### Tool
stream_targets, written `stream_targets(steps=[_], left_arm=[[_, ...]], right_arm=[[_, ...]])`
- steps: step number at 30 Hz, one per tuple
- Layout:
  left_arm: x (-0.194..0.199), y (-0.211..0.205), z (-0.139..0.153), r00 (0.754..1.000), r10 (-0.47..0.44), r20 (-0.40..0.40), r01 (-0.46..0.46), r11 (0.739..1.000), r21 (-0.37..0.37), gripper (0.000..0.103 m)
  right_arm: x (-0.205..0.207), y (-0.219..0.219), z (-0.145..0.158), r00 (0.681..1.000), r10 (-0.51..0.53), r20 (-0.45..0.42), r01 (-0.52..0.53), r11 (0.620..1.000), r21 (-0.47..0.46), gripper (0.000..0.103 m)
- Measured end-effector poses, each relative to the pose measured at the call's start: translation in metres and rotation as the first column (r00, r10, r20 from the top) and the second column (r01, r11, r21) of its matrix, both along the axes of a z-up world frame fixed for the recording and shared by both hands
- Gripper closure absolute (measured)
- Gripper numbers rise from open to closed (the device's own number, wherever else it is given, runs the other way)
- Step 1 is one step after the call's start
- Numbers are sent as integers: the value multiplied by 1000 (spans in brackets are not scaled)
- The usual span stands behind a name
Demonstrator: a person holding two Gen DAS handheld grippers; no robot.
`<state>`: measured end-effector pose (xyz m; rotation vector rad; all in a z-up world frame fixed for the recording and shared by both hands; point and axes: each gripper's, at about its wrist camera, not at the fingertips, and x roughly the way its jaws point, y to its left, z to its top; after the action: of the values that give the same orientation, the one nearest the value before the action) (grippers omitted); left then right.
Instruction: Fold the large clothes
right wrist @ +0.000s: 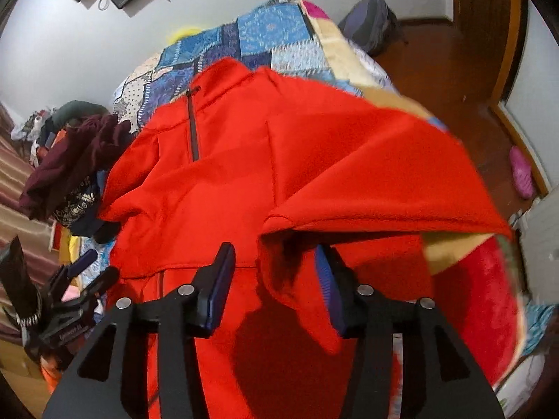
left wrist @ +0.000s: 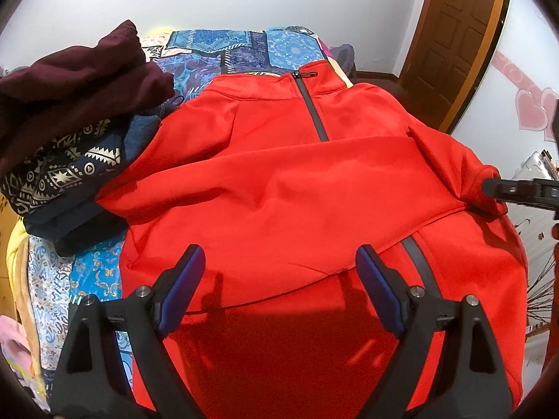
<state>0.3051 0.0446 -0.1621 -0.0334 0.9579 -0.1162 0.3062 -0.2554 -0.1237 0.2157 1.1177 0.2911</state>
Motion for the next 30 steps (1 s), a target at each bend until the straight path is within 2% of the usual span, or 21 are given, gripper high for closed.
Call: stream_targets(steps=[3,6,7,9,11,14,17,20,24,30], left_arm=[[2,0,0,1000,2,-1,-2,1000,3,15],[2,-1,-1,1000,3,1,-3,1000,12,15],[3,-2,0,1000,5,3,-5,1000,20,15],[4,-2,1,1000,9,8,-9,1000,26,15],[4,-1,3,1000,12,10,-12,1000,20,15],[5,1,4,1000,20,14,-20,1000,20,15],[7,2,4,999,30,13,-30,999,17,15],[8,5,3,999,37,4,-37,999,8,15],[10,9,0,999,53,-12,-53,998,-14,15],[10,11,0,998,66,-14,-66,998,-10,15]], right_arm=[[-3,-12,12,998,-37,49,37,999,0,58],[-1,-35,25,984,-145,101,144,989,12,57],[0,-44,29,977,-181,112,178,983,35,56],[3,-65,34,960,-254,119,244,965,94,47],[6,-81,33,941,-319,114,306,944,119,47],[13,-101,20,919,-390,66,378,915,141,47],[18,-116,-1,903,-429,-21,423,880,217,47],[24,-126,-28,875,-472,-109,484,840,245,47],[27,-134,-61,855,-472,-216,517,810,276,47],[36,-144,-78,837,-494,-236,546,788,285,47]])
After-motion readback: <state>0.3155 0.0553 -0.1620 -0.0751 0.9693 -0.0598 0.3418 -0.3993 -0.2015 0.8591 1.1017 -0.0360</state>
